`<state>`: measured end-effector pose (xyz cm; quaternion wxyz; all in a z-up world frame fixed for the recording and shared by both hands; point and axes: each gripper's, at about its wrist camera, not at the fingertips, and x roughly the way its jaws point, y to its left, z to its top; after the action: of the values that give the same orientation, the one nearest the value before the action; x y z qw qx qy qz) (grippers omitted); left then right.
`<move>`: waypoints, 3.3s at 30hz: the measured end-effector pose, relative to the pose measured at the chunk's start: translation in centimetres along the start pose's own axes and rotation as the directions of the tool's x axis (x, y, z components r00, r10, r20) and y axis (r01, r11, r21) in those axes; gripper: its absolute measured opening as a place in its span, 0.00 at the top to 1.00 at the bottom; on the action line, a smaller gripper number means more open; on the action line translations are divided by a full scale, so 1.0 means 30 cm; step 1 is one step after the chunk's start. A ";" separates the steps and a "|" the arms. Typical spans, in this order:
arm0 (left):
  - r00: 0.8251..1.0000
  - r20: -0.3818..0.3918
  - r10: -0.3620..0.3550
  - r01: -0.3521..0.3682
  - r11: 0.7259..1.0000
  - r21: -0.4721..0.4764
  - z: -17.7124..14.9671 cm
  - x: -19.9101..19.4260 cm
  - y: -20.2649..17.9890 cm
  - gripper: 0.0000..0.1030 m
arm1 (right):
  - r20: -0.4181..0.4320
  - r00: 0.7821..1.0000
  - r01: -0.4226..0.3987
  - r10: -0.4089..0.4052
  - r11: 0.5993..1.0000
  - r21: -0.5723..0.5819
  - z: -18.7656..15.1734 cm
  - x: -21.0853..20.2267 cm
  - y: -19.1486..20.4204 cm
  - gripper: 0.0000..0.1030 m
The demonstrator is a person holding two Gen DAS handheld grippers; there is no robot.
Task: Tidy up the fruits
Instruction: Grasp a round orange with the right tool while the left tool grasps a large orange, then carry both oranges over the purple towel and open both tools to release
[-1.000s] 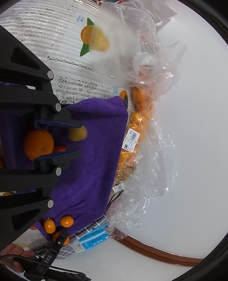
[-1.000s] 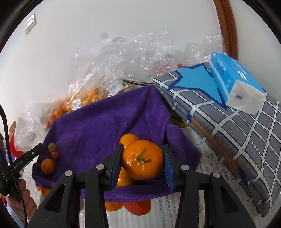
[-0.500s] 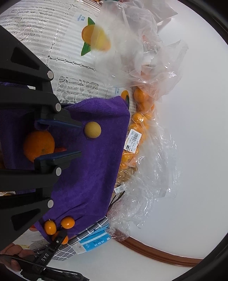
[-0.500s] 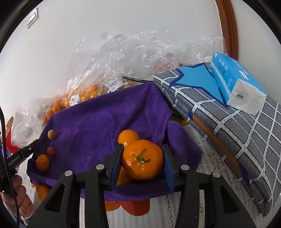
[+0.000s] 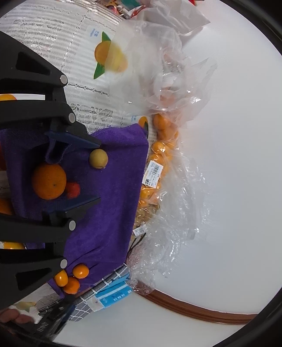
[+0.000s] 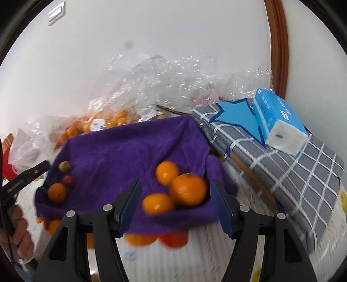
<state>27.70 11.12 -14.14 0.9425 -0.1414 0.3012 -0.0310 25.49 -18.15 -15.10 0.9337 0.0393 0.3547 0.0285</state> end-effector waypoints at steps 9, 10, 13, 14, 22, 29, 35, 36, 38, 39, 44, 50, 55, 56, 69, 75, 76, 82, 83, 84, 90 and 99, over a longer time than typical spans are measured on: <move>0.999 0.022 0.023 -0.023 1.000 -0.004 0.007 -0.087 0.001 0.52 | -0.101 0.990 -0.110 0.103 0.992 -0.065 -0.209 -0.187 0.144 0.37; 1.000 0.020 0.014 -0.013 1.000 -0.005 0.002 -0.108 0.005 0.52 | -0.108 0.988 -0.116 0.108 0.991 -0.073 -0.235 -0.199 0.158 0.37; 1.000 0.008 -0.016 0.016 1.000 -0.006 -0.026 -0.165 0.017 0.52 | -0.125 0.980 -0.165 0.155 0.984 -0.073 -0.301 -0.230 0.188 0.37; 1.000 0.010 -0.015 0.015 1.000 -0.003 -0.043 -0.195 0.025 0.50 | -0.131 0.976 -0.184 0.173 0.980 -0.076 -0.320 -0.235 0.200 0.37; 1.000 0.000 -0.028 0.028 0.998 0.053 -0.146 -0.257 0.049 0.48 | -0.210 0.964 -0.191 0.162 0.974 -0.122 -0.400 -0.158 0.272 0.60; 0.986 -0.103 -0.131 0.144 0.981 0.127 -0.192 -0.212 -0.026 0.48 | -0.184 0.967 -0.191 0.174 0.979 -0.078 -0.402 -0.168 0.229 0.69; 0.966 -0.193 -0.170 0.197 0.971 0.134 -0.223 -0.149 -0.066 0.45 | -0.136 0.980 -0.153 0.145 0.987 -0.053 -0.409 -0.219 0.153 0.69; 0.965 -0.205 -0.164 0.195 0.971 0.141 -0.231 -0.139 -0.076 0.45 | -0.127 0.984 -0.135 0.127 0.989 -0.054 -0.407 -0.224 0.139 0.69; 0.964 -0.223 -0.144 0.183 0.969 0.166 -0.246 -0.123 -0.095 0.45 | -0.109 0.989 -0.102 0.096 0.993 -0.053 -0.407 -0.233 0.107 0.69; 0.963 -0.232 -0.138 0.182 0.967 0.180 -0.252 -0.117 -0.107 0.45 | -0.099 0.992 -0.088 0.083 0.995 -0.052 -0.405 -0.236 0.090 0.69; 0.961 -0.257 -0.100 0.161 0.960 0.228 -0.270 -0.091 -0.146 0.41 | -0.091 0.992 -0.091 0.092 0.996 0.006 -0.396 -0.231 0.031 0.69; 0.956 -0.279 -0.085 0.147 0.966 0.211 -0.270 -0.064 -0.150 0.42 | -0.069 0.994 -0.085 0.084 0.996 -0.009 -0.403 -0.241 0.049 0.69; 0.955 -0.282 -0.089 0.153 0.964 0.217 -0.269 -0.061 -0.155 0.62 | -0.050 0.995 -0.092 0.090 0.996 -0.024 -0.404 -0.249 0.059 0.69; 0.953 -0.282 -0.106 0.168 0.964 0.206 -0.267 -0.063 -0.150 0.62 | -0.047 0.994 -0.096 0.094 0.995 -0.023 -0.404 -0.251 0.058 0.69; 0.956 -0.203 -0.214 0.246 0.957 0.151 -0.247 -0.139 -0.121 0.62 | -0.025 0.993 -0.112 0.113 0.993 0.046 -0.401 -0.260 0.014 0.69; 0.946 -0.169 -0.277 0.294 0.952 0.086 -0.222 -0.166 -0.080 0.62 | -0.028 0.989 -0.142 0.146 0.984 0.105 -0.400 -0.258 -0.024 0.69; 0.944 -0.166 -0.284 0.299 0.952 0.072 -0.218 -0.165 -0.072 0.62 | -0.029 0.988 -0.147 0.151 0.982 0.115 -0.398 -0.256 -0.030 0.69; 0.946 -0.136 -0.293 0.298 0.954 0.016 -0.190 -0.173 -0.027 0.62 | -0.022 0.994 -0.104 0.107 0.986 0.130 -0.382 -0.253 -0.056 0.69; 0.946 -0.129 -0.298 0.302 0.953 0.009 -0.186 -0.179 -0.021 0.62 | -0.020 0.995 -0.095 0.098 0.988 0.120 -0.375 -0.253 -0.057 0.69; 0.946 -0.117 -0.302 0.305 0.952 0.005 -0.181 -0.188 -0.016 0.62 | -0.019 0.995 -0.091 0.094 0.989 0.115 -0.367 -0.254 -0.059 0.69; 0.957 -0.067 -0.283 0.284 0.959 0.006 -0.163 -0.218 -0.005 0.62 | 0.009 0.994 -0.107 0.107 0.986 0.124 -0.286 -0.299 -0.082 0.69; 0.959 -0.047 -0.280 0.281 0.960 0.010 -0.158 -0.235 0.002 0.62 | 0.071 0.991 -0.115 0.109 0.990 0.079 -0.175 -0.334 -0.052 0.69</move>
<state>19.19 11.00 -13.91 0.9228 -0.1740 0.2988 -0.1699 14.57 -20.22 -12.53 0.9396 0.0987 0.3213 0.0650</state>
